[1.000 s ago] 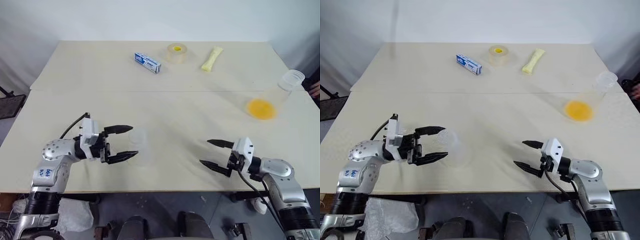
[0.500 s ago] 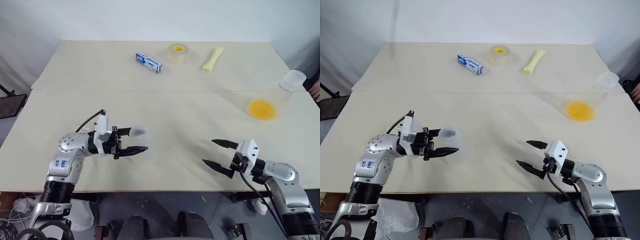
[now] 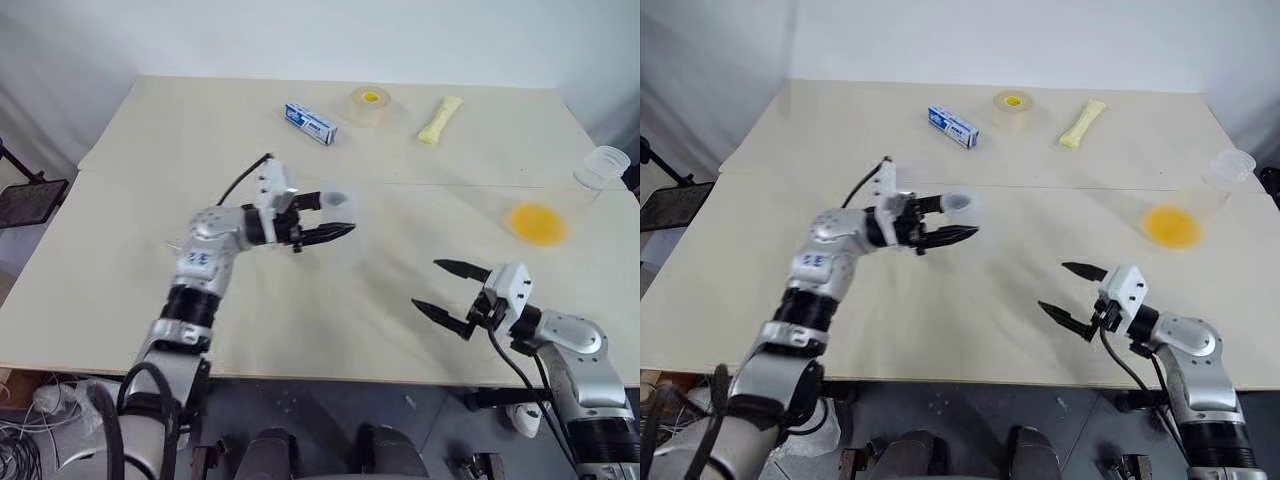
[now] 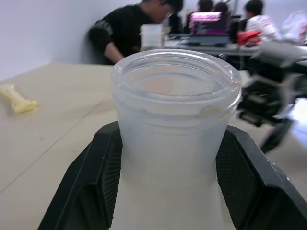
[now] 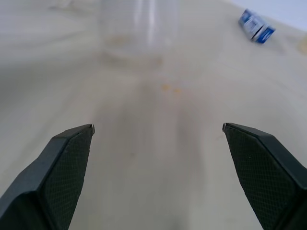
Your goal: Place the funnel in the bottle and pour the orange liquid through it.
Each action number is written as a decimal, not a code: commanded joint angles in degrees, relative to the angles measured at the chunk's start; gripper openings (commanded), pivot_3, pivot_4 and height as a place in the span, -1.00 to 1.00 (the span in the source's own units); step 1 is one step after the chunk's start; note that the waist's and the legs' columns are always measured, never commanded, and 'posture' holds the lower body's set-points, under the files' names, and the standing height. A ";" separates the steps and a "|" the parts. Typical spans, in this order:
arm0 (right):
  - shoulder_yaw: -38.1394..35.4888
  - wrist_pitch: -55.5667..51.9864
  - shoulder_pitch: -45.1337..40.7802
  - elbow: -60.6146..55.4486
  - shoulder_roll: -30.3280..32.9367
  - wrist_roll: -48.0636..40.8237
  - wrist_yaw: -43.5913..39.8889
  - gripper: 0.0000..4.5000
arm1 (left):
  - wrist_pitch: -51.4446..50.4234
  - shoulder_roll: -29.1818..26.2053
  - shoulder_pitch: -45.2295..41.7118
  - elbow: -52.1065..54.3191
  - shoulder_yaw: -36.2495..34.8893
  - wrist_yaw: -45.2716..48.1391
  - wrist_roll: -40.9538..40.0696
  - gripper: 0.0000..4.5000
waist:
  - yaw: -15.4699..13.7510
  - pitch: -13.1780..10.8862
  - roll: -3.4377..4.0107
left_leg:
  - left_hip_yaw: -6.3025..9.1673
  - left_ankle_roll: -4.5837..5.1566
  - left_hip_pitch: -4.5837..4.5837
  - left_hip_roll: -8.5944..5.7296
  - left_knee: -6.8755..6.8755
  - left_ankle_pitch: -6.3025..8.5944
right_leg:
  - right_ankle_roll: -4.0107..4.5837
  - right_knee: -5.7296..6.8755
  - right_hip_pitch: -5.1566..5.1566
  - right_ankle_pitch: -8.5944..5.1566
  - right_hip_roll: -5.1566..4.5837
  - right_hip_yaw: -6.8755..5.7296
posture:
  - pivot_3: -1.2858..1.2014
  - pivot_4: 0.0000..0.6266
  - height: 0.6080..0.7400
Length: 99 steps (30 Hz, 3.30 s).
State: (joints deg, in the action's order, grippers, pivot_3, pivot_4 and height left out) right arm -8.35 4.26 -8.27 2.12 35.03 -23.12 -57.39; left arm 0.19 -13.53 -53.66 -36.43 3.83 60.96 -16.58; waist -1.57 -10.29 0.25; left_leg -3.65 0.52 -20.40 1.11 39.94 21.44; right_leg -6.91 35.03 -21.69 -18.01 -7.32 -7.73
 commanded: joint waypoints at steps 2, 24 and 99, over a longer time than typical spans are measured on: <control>-3.62 -3.53 0.85 -5.61 0.90 -3.74 1.70 1.00 | 5.75 2.73 -4.22 -8.00 0.74 -1.24 3.61 0.10 | 0.08 -0.02 -0.02 | -0.01 0.00 -0.02 0.00 -0.03 0.00 | 0.00 0.00 -0.06 0.00 0.00 -0.01 | 0.03 -0.52 1.00; -6.09 -10.78 5.61 -18.14 1.05 -4.38 9.25 1.00 | 4.80 1.25 -6.35 -9.41 1.11 4.34 7.97 0.97 | 0.14 -0.02 -0.03 | -0.04 0.09 -0.24 -0.10 0.03 -0.04 | -0.08 0.09 -0.30 0.04 -0.10 0.00 | 0.03 -0.52 1.00; -4.79 -7.22 1.75 -6.46 3.19 -4.17 -0.72 1.00 | -33.00 -29.67 38.89 44.60 -20.51 -35.65 13.02 -0.76 | 0.16 0.01 -0.15 | 0.00 0.15 -0.57 -0.20 0.21 -0.03 | -0.10 0.64 -0.82 0.06 -0.35 0.16 | 0.03 -0.52 1.00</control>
State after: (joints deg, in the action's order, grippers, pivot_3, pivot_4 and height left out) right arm -11.66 -4.09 -6.73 -2.79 38.31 -26.87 -58.21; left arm -31.99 -41.54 -14.44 6.11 -15.11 24.74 -3.16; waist -1.41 -10.28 0.11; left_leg -3.65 0.67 -20.97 0.92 40.15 21.41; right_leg -7.01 35.68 -22.51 -17.95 -7.66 -7.57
